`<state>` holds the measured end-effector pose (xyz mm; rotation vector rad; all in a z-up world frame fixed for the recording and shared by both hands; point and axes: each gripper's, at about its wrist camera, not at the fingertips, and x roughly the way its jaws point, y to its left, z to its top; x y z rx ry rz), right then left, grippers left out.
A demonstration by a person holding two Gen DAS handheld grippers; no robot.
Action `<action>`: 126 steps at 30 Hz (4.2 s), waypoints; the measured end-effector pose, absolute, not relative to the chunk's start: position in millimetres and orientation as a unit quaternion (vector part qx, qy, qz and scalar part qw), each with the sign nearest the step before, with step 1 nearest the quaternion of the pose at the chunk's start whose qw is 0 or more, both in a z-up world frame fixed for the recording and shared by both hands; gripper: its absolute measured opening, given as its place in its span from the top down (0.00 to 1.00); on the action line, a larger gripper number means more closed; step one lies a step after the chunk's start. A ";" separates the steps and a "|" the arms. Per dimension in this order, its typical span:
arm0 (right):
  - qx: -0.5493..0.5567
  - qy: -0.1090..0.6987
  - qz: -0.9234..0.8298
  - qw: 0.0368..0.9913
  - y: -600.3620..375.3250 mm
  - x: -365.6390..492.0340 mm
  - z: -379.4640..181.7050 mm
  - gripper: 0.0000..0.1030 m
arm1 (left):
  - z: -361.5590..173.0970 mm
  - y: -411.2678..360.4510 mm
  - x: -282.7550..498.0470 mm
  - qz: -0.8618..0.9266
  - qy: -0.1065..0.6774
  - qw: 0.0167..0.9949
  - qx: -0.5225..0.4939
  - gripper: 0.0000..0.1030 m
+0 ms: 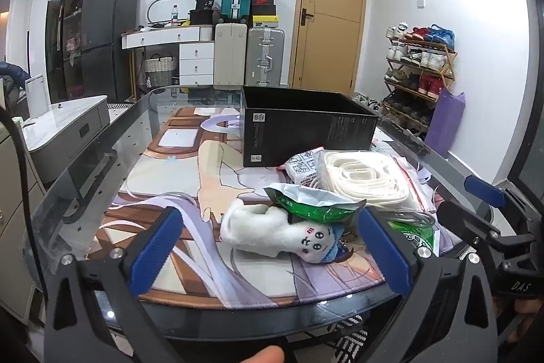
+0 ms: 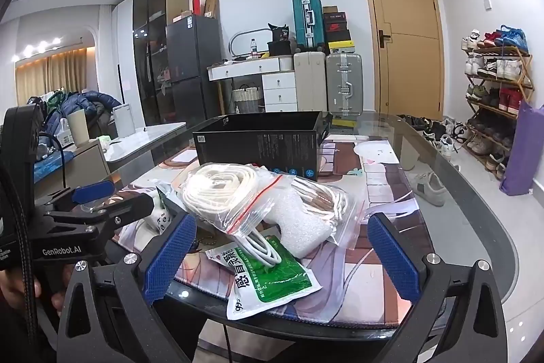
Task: Organize soft objects
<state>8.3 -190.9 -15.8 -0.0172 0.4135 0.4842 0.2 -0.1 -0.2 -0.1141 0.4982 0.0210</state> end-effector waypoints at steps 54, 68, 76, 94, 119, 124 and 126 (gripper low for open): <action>0.027 0.248 0.228 0.941 -203.3 24.9 -20.5 0.01 | 2.4 0.3 1.4 -0.004 0.237 0.970 -0.054 0.00; 0.011 0.247 0.231 0.941 -196.4 24.4 -21.8 0.01 | -0.9 7.9 6.1 0.003 0.243 0.968 -0.058 0.00; -0.006 0.265 0.239 0.934 -185.2 25.7 -27.5 0.01 | -3.6 12.0 7.1 0.000 0.247 0.967 -0.061 0.00; -0.040 0.323 0.257 0.910 -169.5 42.4 -51.2 0.02 | -8.8 14.4 13.1 -0.011 0.262 0.963 -0.062 0.00; -0.084 0.307 0.309 0.896 -159.7 36.2 -51.4 0.57 | -25.0 -2.6 33.2 -0.037 0.309 0.950 -0.023 0.00; -0.085 0.295 0.309 0.900 -163.1 28.9 -45.4 0.57 | -25.6 -3.1 35.9 -0.040 0.310 0.949 -0.029 0.00; -0.086 0.292 0.302 0.903 -166.1 27.1 -43.4 0.57 | -27.0 -2.1 37.2 -0.040 0.313 0.948 -0.031 0.01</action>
